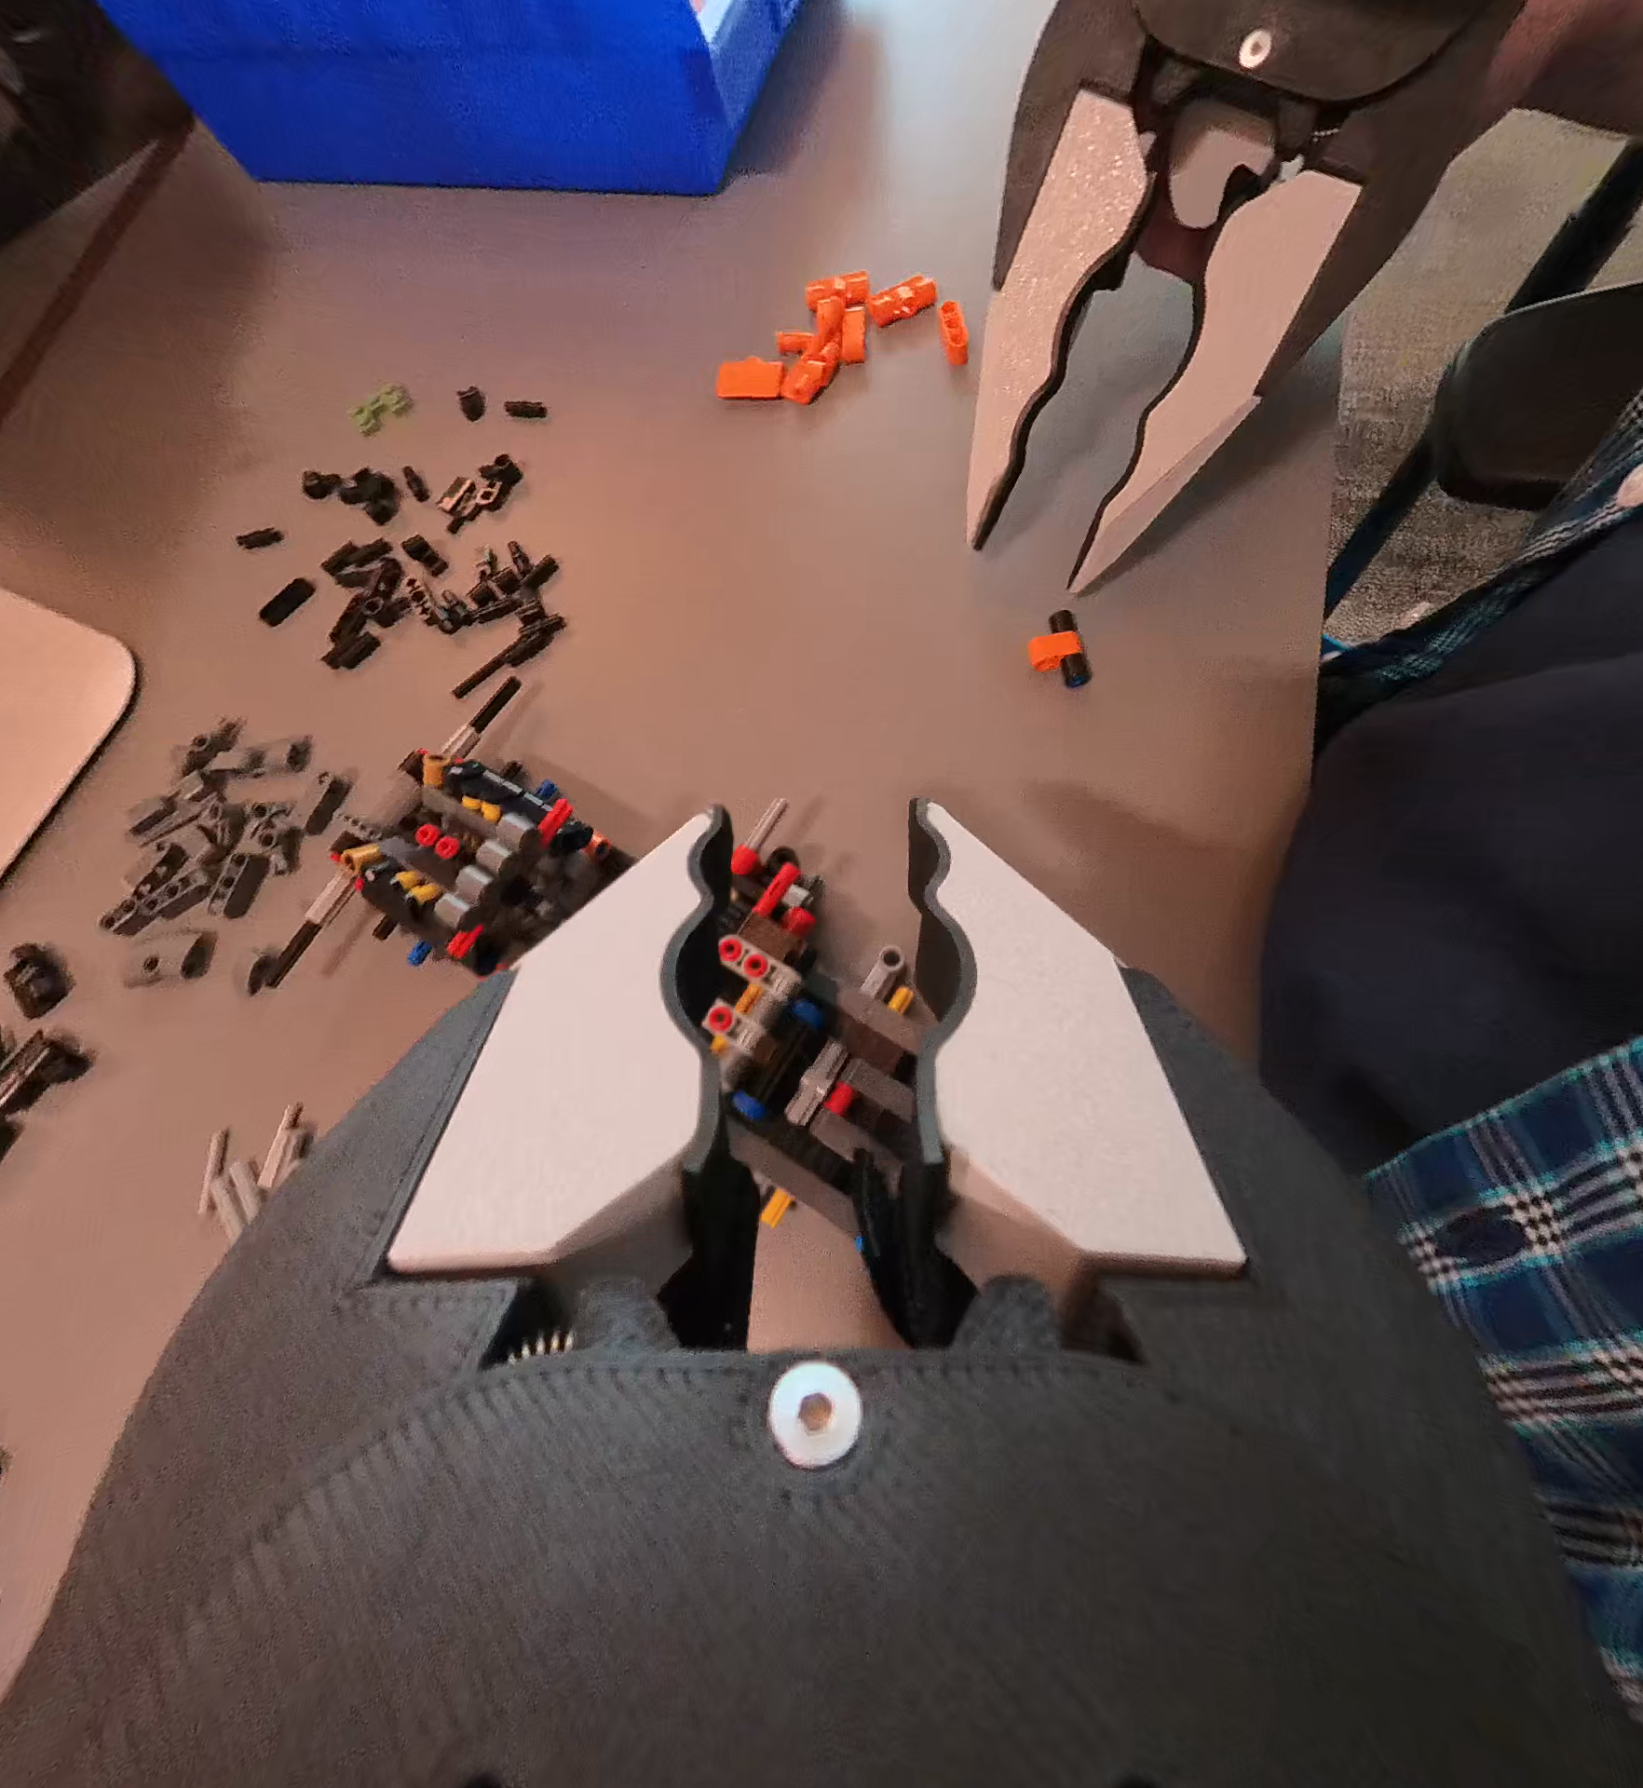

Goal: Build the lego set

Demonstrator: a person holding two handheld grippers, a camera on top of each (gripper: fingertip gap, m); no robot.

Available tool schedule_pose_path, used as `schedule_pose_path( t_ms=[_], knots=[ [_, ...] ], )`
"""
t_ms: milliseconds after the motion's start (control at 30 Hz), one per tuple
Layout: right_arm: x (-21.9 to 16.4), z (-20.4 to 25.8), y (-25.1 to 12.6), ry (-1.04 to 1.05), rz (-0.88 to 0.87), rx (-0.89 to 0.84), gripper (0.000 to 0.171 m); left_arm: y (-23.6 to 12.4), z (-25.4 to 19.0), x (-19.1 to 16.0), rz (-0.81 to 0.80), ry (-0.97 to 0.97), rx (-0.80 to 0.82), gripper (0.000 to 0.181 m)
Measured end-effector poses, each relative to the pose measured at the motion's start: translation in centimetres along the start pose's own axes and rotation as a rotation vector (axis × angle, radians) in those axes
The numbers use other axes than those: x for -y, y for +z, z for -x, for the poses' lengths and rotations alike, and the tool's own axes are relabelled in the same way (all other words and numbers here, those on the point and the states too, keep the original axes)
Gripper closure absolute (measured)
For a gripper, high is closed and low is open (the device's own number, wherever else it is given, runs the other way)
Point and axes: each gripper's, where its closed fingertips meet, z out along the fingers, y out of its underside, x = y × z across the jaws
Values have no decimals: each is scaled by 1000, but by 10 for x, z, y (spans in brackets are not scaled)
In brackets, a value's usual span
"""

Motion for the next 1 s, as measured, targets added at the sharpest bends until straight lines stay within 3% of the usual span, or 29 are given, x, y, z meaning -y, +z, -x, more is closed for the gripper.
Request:
schedule_pose_path(
  t_ms=[600,1000],
  knots=[
    [11,-12,-23,139,73,-169,137,-46,30,-38,-124,-118,146,139],
    [29,-1,-27,240,6,-210,143,-57,44,-50,-199,-160,211,140]
  ],
)
